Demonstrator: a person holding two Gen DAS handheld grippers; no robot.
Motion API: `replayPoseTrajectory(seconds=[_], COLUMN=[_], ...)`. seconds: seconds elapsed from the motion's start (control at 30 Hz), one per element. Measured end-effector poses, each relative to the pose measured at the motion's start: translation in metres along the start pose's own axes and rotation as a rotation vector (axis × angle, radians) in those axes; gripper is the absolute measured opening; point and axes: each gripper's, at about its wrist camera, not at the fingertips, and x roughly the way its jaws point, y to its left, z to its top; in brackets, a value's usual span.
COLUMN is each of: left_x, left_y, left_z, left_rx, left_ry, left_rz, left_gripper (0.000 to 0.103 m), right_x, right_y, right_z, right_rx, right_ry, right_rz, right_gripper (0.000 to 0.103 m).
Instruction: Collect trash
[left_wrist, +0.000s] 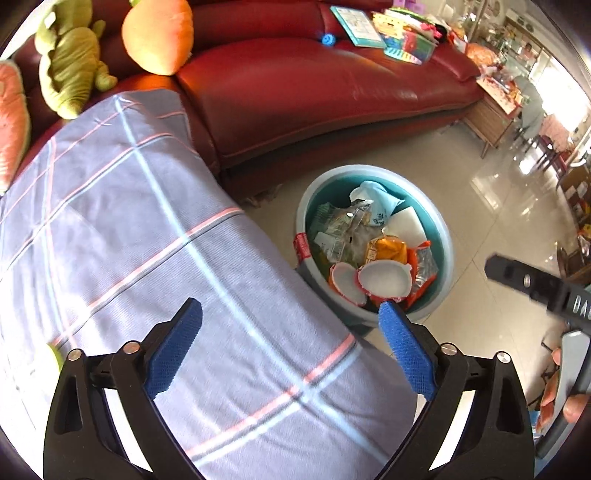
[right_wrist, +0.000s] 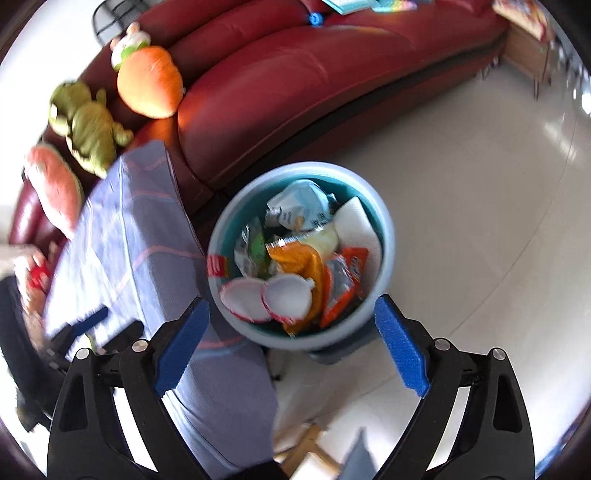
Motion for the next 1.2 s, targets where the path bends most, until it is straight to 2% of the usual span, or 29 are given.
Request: replayPoseTrajectory(seconds=[0.2,0.47,0.63,0.93,1.2], left_x=[-0.021,-0.05,-0.072,-0.095,-0.104], left_y=[0.009,0.022,0.027,0.041,0.047], left_z=[-0.016,-0.044,-0.06,-0.082,-0.089], left_rx=[-0.023,-0.062,-0.07,-0.108,-0.122], left_ry=[-0.011,-0.041,-0.074,-0.11,-0.126], left_rz=[0.009,-0.001,0.005,0.021,0.041], left_gripper=[0.098,0.098,0.099,0.099,0.099], right_x=[-0.027,-0.059,-0.076,-0.087,-0.091], right_y=[0.019,0.044,0.062,0.062,0.071], right_z=[-0.032,-0.064,-0.084,-0.107,-0.112], right_rx=[-0.11,-0.19,-0.247,-0.233,-0.258], right_ry=[-0.021,-0.066,-0.106,-0.107,-0.117], right_rz=[-0.098,-0.117,-0.174,-0.201,-0.178], right_gripper=[0.091,0.092,0.096,0.096,0.096])
